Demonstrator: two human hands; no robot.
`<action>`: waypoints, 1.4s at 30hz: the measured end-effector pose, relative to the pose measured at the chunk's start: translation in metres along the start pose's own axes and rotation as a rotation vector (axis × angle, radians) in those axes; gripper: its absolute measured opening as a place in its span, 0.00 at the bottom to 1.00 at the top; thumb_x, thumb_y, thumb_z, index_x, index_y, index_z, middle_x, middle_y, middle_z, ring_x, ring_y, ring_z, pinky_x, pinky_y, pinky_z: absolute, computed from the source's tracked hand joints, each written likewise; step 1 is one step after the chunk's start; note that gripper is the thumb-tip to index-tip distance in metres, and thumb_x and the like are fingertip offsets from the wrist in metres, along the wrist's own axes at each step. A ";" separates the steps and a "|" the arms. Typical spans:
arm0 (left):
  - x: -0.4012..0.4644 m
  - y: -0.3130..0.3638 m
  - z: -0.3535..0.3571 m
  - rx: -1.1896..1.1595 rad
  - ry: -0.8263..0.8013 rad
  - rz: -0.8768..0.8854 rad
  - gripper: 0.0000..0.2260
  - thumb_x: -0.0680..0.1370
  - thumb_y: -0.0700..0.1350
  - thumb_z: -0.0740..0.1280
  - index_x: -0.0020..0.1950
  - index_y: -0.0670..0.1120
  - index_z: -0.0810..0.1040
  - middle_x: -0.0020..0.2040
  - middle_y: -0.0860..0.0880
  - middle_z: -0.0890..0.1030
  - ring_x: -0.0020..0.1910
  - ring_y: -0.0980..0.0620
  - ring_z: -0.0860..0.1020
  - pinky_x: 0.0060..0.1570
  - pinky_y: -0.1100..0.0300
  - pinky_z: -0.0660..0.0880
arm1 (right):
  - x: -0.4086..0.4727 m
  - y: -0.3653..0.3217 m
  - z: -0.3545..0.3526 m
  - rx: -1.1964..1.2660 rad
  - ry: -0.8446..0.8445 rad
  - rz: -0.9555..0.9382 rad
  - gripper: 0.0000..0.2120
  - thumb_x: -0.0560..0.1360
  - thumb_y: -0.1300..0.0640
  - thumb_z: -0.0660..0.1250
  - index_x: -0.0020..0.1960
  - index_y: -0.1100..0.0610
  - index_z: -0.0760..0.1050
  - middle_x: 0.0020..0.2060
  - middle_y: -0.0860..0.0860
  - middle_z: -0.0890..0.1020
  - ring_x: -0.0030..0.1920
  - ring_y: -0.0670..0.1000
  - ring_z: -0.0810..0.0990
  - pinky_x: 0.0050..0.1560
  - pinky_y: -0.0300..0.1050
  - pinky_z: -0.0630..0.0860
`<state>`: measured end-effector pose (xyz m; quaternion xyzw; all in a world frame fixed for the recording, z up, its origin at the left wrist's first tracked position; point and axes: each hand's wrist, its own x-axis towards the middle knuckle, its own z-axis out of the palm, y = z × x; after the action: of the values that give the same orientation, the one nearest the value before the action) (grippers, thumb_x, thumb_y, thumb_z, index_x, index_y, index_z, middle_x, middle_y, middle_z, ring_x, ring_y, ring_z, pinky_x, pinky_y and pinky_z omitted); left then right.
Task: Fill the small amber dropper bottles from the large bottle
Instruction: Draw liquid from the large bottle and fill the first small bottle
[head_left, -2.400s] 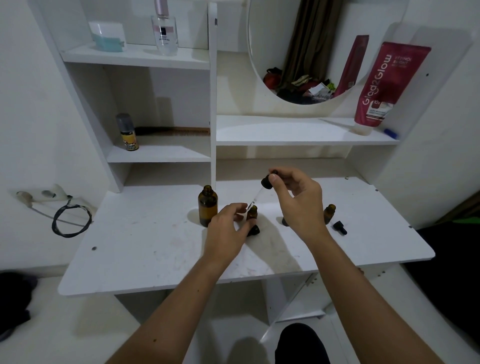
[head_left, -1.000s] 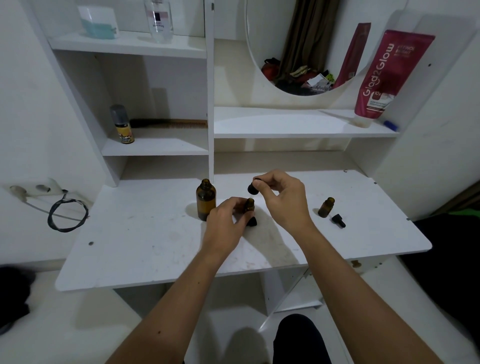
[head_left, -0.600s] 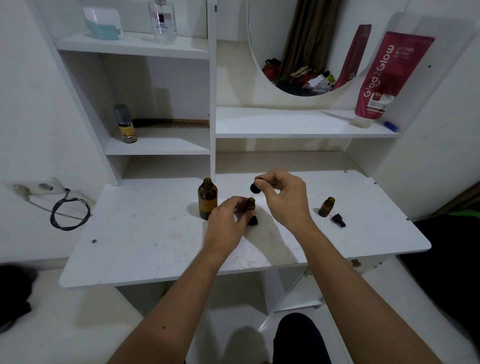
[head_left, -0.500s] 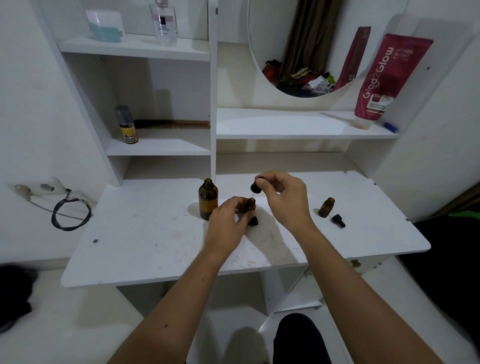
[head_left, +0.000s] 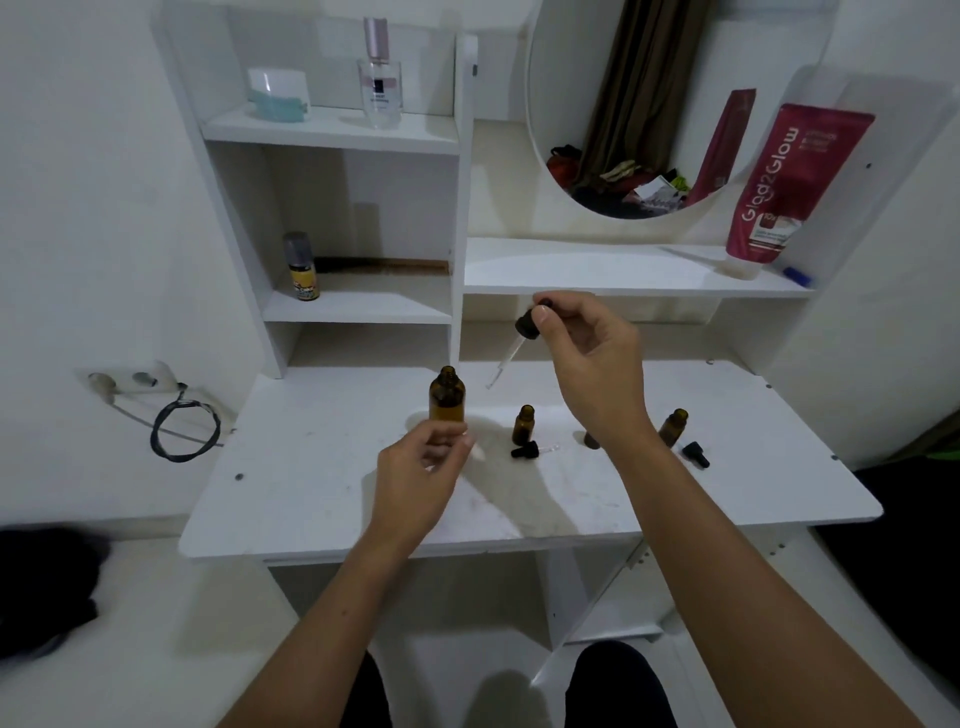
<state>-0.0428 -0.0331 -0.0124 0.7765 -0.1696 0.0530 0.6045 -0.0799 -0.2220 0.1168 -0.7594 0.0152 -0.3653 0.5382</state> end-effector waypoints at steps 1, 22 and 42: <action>0.003 -0.002 -0.008 0.009 0.028 0.005 0.08 0.77 0.50 0.76 0.55 0.51 0.84 0.46 0.59 0.85 0.46 0.60 0.83 0.48 0.65 0.81 | 0.003 -0.002 0.006 0.019 -0.007 -0.011 0.07 0.82 0.60 0.71 0.59 0.56 0.85 0.50 0.44 0.88 0.54 0.45 0.87 0.60 0.40 0.81; 0.044 -0.014 -0.012 0.053 -0.069 -0.070 0.21 0.73 0.51 0.79 0.63 0.51 0.78 0.54 0.59 0.82 0.54 0.62 0.79 0.54 0.72 0.74 | 0.013 0.031 0.068 -0.164 -0.227 0.066 0.04 0.79 0.59 0.76 0.53 0.56 0.86 0.47 0.47 0.89 0.48 0.45 0.87 0.55 0.35 0.81; 0.031 -0.008 -0.018 0.007 0.033 -0.087 0.30 0.71 0.52 0.81 0.68 0.49 0.74 0.60 0.54 0.80 0.57 0.54 0.79 0.56 0.62 0.79 | 0.019 0.000 0.053 -0.063 -0.161 0.034 0.07 0.81 0.59 0.72 0.59 0.55 0.85 0.50 0.45 0.88 0.52 0.40 0.86 0.57 0.32 0.79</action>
<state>-0.0086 -0.0210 -0.0060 0.7841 -0.1258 0.0400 0.6064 -0.0354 -0.1872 0.1187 -0.8025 -0.0036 -0.2933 0.5196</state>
